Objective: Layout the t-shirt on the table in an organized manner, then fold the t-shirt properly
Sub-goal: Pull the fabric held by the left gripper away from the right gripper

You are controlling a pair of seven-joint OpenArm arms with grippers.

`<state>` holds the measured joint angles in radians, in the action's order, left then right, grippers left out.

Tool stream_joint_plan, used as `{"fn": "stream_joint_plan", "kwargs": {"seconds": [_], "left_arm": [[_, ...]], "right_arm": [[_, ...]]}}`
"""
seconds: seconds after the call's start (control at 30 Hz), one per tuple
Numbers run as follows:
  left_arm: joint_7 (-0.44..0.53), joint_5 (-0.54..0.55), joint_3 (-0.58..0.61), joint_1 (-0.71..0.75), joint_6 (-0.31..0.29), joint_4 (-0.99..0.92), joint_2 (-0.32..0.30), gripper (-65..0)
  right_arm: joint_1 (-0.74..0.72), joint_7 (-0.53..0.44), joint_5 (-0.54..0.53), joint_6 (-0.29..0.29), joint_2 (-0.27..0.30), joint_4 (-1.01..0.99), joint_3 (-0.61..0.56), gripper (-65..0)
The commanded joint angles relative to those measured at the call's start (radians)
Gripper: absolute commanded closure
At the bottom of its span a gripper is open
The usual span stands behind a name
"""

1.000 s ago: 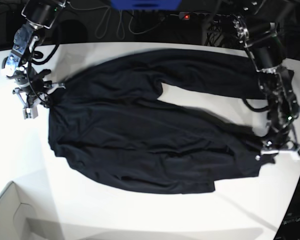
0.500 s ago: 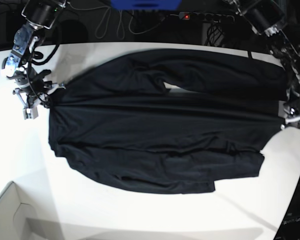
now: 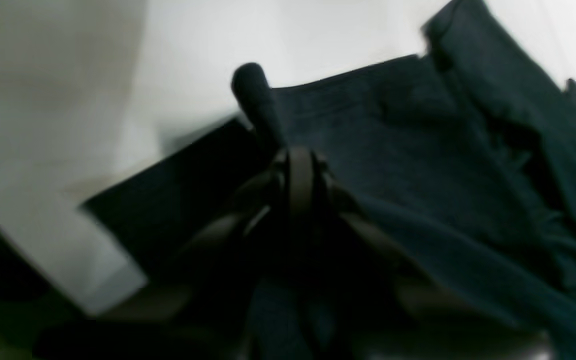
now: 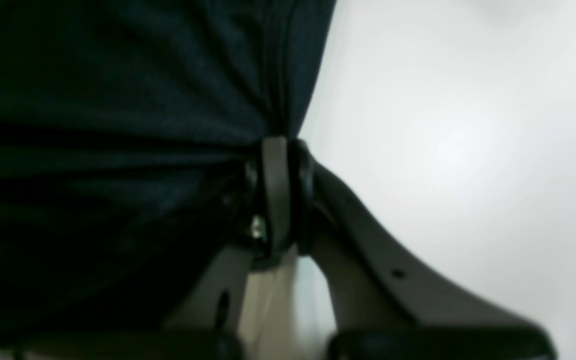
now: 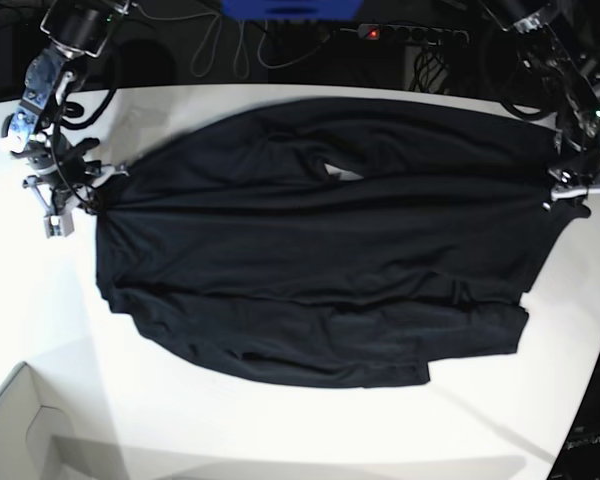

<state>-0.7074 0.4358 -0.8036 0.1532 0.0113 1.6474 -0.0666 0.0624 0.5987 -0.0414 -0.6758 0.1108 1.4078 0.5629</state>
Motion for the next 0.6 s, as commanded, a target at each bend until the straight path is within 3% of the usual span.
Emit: {"fn": "stream_joint_plan", "kwargs": {"seconds": [0.0,0.57], "left_arm": [[0.022,0.007,-0.001,-0.008,-0.004,0.014,-0.014,-0.1],[0.022,0.007,0.008,-0.02,-0.004,-0.094,-0.014,-0.1]], "right_arm": [[0.015,0.059,0.036,0.003,0.008,0.001,0.006,0.0],[0.142,0.057,0.039,0.003,0.008,0.189,0.039,0.0]]}}
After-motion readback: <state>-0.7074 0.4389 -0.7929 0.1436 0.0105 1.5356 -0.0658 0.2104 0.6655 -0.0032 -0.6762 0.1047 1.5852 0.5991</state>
